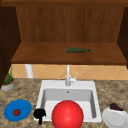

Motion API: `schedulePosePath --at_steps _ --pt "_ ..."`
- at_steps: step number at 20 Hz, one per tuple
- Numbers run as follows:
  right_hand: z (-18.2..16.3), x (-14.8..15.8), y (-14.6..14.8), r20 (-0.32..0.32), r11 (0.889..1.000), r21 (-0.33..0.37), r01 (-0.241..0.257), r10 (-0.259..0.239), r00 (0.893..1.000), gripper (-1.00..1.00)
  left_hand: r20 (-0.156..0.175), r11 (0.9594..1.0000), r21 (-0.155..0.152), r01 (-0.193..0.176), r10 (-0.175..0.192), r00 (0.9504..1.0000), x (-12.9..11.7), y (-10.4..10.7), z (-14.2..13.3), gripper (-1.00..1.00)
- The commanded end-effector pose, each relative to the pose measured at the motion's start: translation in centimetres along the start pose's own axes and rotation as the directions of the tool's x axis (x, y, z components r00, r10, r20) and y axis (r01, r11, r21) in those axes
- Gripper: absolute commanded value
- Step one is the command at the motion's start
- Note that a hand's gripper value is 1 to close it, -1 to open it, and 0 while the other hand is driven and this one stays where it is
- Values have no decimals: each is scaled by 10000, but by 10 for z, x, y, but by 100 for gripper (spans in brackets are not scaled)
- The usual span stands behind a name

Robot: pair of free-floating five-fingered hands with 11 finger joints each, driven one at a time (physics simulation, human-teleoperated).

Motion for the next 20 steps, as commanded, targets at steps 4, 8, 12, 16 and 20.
schedulePosePath --at_steps 4,8,12,16,20 --pt "-15 18 19 -1169 9927 -142 -1202 1177 9861 -100 0 10000 0 0 0 10000 0 0 0 0" --pt "-37 21 22 -1100 9897 -408 -1374 1322 9851 -100 0 10000 0 0 0 10000 0 0 0 0" --pt "-34 33 20 -1051 9868 -681 -1469 1393 9847 100 0 10000 0 0 0 10000 0 0 0 0" --pt "-30 35 10 -1614 9710 -1704 -1675 1402 9769 100 0 10000 0 0 0 10000 0 0 0 0" --pt "-32 36 6 -1809 9538 -2448 -1740 1314 9747 100 0 10000 0 0 0 10000 0 0 0 0"
